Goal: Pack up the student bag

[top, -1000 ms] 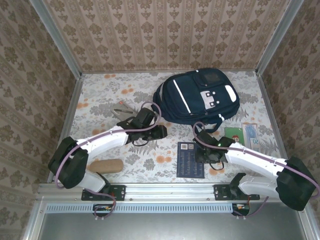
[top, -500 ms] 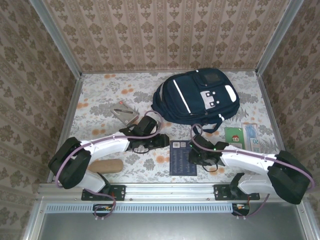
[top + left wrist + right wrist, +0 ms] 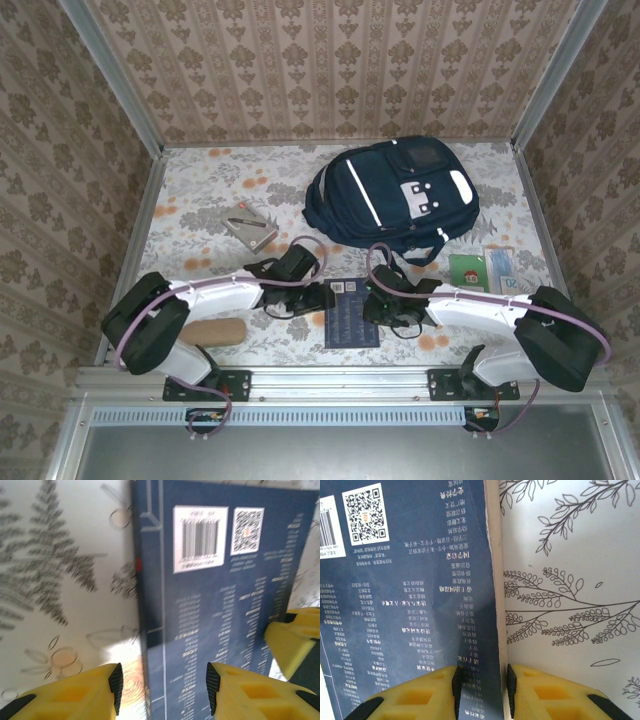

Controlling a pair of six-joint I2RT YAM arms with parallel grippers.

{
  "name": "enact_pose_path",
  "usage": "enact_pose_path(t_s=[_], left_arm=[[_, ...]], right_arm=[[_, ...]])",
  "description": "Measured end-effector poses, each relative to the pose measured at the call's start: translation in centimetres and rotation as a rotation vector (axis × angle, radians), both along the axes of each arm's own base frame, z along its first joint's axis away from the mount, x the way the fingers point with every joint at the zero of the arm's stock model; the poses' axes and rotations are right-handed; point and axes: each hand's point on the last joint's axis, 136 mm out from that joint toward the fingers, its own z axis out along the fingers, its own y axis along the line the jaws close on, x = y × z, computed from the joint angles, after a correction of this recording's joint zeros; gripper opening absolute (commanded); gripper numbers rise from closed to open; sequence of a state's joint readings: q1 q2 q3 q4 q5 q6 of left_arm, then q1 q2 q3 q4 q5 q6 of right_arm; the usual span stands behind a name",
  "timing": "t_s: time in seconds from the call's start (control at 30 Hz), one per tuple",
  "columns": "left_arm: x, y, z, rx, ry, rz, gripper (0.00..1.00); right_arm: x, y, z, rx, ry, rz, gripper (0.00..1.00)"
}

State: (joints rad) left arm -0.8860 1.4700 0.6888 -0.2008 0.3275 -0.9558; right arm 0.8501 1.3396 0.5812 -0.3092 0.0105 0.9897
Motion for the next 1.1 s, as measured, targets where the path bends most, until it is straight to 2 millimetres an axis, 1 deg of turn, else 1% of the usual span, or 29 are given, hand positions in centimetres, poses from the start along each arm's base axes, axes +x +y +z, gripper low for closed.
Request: enact_pose_path(t_s=[0.2, 0.37, 0.5, 0.7, 0.9, 1.1], left_arm=[[-1.3, 0.2, -1.3, 0.017, 0.032, 0.009, 0.48], [-1.2, -0.1, -1.5, -0.005, 0.045, 0.028, 0.43], [-1.1, -0.9, -1.5, -0.045, 0.049, 0.031, 0.42], [-1.1, -0.8, -1.5, -0.068, 0.057, 0.045, 0.41], [-1.1, -0.8, -0.6, -0.137, 0.017, 0.058, 0.41], [-0.5, -1.0, 1.1, -0.19, -0.022, 0.067, 0.39]], right_arm=[[-0.1, 0.5, -0.2, 0.005, 0.0, 0.008, 0.33], [-0.2, 0.6, -0.3, 0.004, -0.001, 0.013, 0.33], [-0.1, 0.9, -0.3, -0.002, 0.003, 0.019, 0.33], [-0.1, 1.0, -0.3, -0.014, 0.006, 0.023, 0.32], [-0.1, 1.2, -0.3, -0.036, 0.019, 0.035, 0.32], [0.0, 1.2, -0.3, -0.054, 0.025, 0.044, 0.31]])
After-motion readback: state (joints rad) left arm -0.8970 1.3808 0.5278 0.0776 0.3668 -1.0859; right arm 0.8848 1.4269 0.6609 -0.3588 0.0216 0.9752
